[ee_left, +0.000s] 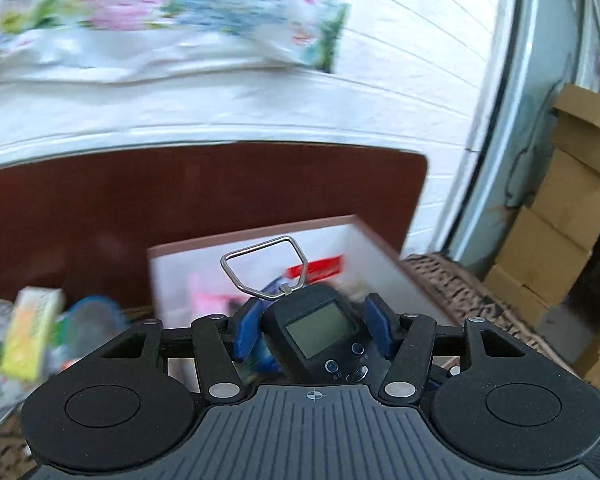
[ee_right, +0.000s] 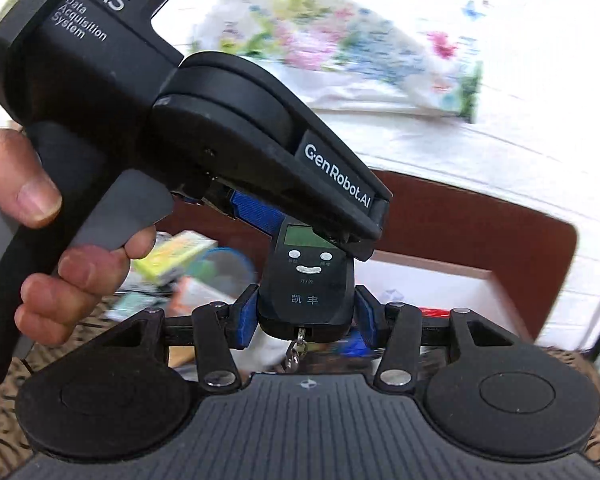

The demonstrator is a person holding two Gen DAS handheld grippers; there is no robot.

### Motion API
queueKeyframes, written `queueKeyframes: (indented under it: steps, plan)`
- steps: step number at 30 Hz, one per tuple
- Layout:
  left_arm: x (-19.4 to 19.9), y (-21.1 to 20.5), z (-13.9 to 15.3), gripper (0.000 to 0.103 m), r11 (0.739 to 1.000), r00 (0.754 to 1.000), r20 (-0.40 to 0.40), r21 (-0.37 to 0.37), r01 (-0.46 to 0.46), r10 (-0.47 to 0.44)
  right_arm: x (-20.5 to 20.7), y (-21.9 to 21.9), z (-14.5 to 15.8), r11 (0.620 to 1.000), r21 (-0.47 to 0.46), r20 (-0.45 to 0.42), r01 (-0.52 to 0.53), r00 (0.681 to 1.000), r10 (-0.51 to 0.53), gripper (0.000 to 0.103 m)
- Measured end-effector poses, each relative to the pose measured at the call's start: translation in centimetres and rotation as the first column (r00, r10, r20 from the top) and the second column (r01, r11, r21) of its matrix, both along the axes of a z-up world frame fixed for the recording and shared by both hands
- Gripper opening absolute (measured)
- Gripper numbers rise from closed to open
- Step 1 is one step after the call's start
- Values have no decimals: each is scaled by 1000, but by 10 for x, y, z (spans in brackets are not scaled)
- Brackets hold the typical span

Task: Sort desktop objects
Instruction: 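Carry the scale with the left gripper over the cardboard box, then lower the scale into the box and open the left gripper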

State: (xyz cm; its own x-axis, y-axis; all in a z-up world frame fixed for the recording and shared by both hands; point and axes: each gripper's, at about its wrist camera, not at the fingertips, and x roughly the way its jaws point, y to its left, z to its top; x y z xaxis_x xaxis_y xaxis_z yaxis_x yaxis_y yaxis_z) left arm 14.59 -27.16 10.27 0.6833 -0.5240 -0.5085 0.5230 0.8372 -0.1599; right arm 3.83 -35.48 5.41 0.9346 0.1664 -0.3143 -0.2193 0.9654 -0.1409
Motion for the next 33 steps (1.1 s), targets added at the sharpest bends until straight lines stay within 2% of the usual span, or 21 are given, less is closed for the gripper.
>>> queueKeyframes:
  steps: [5,9,12,19,20,22,24,25,26,27,29,33]
  plan:
    - [31,-54,-18,58,998,998,-9,4,61,-61,25,-45,-5,999,-21,-34,49,998,-50,54]
    - [68,-82,-41,58,995,989,-113,-43,87,-91,47,-74,-17,997,-41,-94,70,993,-73,54]
    - [92,-98,-53,58,993,983,-151,-81,89,-100,63,-91,-22,996,-47,-113,75,990,-80,54]
    - [125,-125,-62,59,994,987,-131,-66,90,-98,102,-103,-35,992,-85,-135,91,986,-102,54]
    - [127,-127,-64,63,994,987,-132,-59,89,-96,106,-104,-37,992,-86,-144,92,984,-104,55]
    - [129,-129,-70,82,995,985,-149,-48,83,-90,112,-102,-43,990,-106,-168,97,979,-114,56]
    - [123,-125,-73,100,996,988,-133,-40,74,-78,108,-98,-45,987,-118,-145,110,981,-126,72]
    - [119,-123,-74,102,997,991,-110,-33,73,-76,104,-96,-45,987,-118,-136,111,983,-127,76]
    - [115,-121,-73,103,997,993,-85,-23,79,-81,101,-93,-46,984,-135,-131,116,982,-133,81]
    - [110,-120,-73,103,996,993,-70,-7,93,-93,98,-91,-47,982,-147,-124,123,982,-142,90]
    - [102,-117,-71,103,993,991,-64,11,119,-118,90,-86,-48,975,-162,-110,150,979,-169,97]
    - [82,-108,-68,103,988,987,-62,-8,151,-152,70,-78,-42,972,-157,-124,174,973,-195,101]
